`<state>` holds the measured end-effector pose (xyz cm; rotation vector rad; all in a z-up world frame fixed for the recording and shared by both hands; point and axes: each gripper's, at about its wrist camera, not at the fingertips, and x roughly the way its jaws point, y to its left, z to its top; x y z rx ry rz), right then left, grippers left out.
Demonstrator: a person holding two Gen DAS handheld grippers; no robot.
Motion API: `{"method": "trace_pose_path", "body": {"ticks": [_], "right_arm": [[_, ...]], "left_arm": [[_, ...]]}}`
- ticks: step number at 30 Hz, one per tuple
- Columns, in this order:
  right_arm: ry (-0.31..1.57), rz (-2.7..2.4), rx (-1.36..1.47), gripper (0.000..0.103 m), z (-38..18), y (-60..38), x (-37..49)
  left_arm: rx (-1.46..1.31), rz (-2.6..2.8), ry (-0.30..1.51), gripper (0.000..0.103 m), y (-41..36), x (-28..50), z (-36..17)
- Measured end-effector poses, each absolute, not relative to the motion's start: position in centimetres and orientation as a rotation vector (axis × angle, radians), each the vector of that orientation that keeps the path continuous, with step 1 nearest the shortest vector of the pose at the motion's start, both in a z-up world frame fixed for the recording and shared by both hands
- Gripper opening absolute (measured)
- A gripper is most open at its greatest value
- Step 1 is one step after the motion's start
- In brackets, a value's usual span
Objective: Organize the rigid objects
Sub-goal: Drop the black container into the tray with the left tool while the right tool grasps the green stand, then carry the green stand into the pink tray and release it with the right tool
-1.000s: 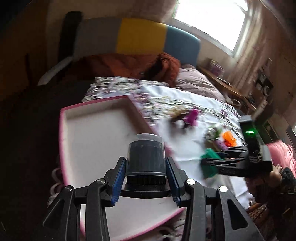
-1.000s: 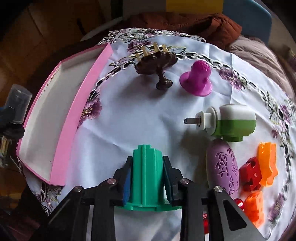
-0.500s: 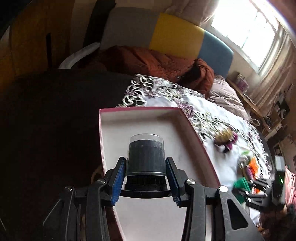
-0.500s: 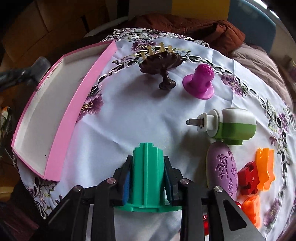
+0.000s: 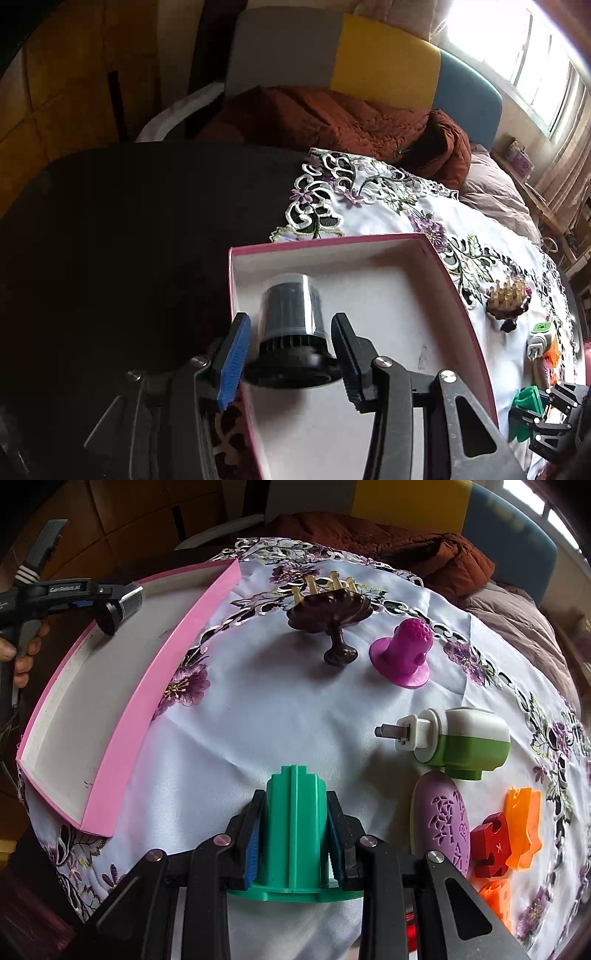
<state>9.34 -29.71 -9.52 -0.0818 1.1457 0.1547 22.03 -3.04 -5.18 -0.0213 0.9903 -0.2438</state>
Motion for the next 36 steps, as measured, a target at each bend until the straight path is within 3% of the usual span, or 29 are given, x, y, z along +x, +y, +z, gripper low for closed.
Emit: {"method": "trace_pose_path", "body": {"ticks": [16,36], "right_arm": [[1.133,0.144,-0.099,0.031,-9.5,-29.5,9.0],[1.111,0.133,-0.143,0.030,-9.4,-29.0,8.8]], "left_arm": [[0.025,-0.233,0.862,0.047,-2.0,8.0,-1.5],[0.007,-0.211,0.876,0.047,-1.9,4.3,-1.8]]}}
